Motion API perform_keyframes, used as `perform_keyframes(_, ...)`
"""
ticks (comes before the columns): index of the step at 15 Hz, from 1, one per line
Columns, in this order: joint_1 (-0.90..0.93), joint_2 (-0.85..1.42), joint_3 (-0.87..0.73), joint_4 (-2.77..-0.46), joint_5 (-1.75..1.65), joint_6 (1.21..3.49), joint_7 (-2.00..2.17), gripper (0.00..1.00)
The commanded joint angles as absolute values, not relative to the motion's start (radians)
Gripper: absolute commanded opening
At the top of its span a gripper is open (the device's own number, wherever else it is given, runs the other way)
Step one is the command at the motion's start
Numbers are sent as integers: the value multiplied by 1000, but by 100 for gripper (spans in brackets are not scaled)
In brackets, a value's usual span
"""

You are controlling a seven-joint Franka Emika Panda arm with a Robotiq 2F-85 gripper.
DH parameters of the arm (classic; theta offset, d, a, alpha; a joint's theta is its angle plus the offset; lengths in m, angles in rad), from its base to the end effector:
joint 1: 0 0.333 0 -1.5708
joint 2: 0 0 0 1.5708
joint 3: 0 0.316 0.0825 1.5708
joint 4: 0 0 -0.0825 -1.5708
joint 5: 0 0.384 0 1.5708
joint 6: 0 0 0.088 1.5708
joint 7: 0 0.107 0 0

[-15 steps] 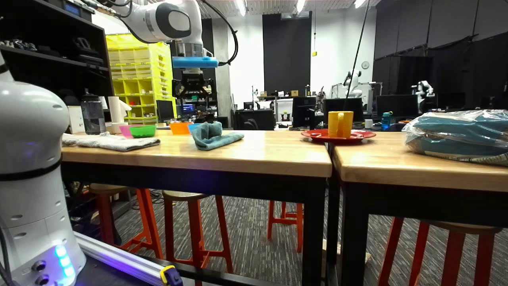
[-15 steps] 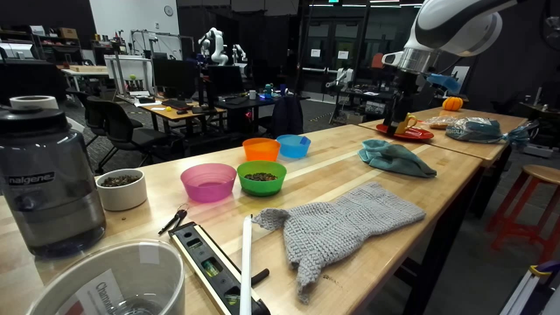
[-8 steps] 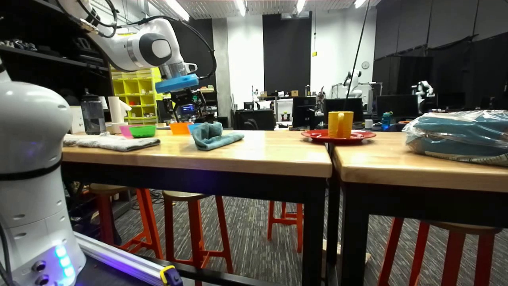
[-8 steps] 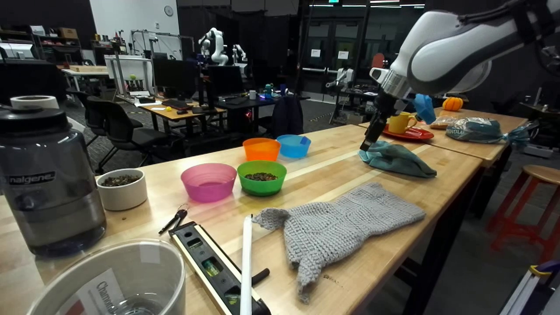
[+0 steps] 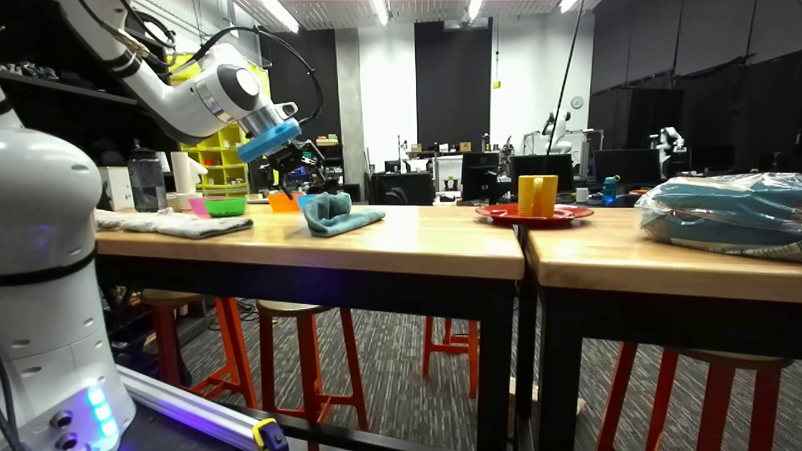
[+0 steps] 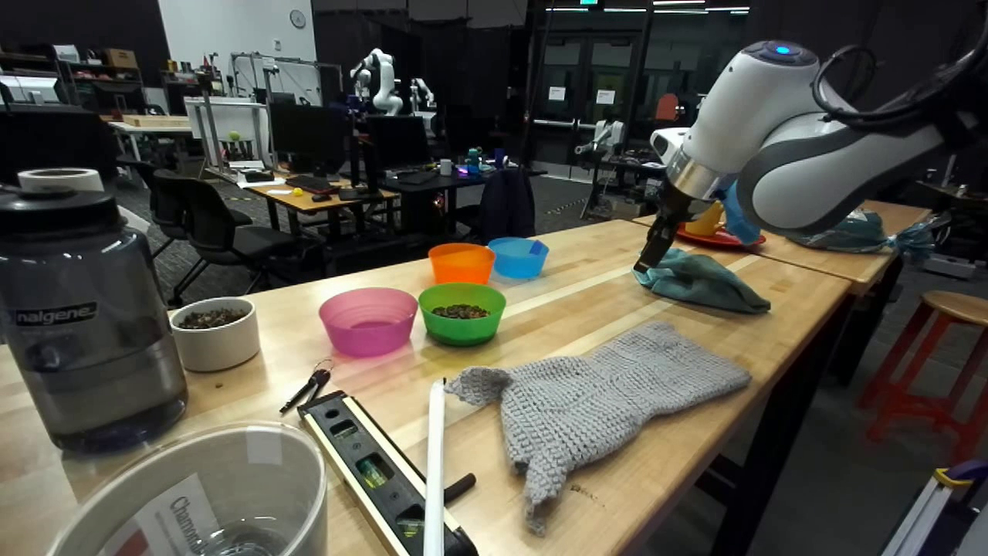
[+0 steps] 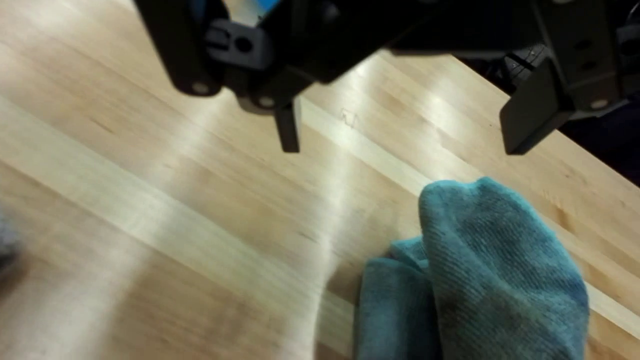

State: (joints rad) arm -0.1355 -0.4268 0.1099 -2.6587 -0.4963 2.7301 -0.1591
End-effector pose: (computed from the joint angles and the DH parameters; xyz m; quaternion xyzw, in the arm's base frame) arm 0.4244 0.0073 0.4267 0.9219 0.2569 0.2157 0.1936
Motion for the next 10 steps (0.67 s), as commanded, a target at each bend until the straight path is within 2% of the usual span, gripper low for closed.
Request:
perform_keyframes(1,-209,-461,174,-2661,-642,2676,-47,100)
perform_keyframes(4,-194,-449,169,-2651,-704,2617,4,100)
perform_keyframes(5,-187,-447,165,-2649,-719,2602,17,81)
perform_keyframes(9,-165,-445,146,-2641,-763,2565,50,53)
perform_keyframes(10,-163,-445,142,-2637,-769,2561,54,44)
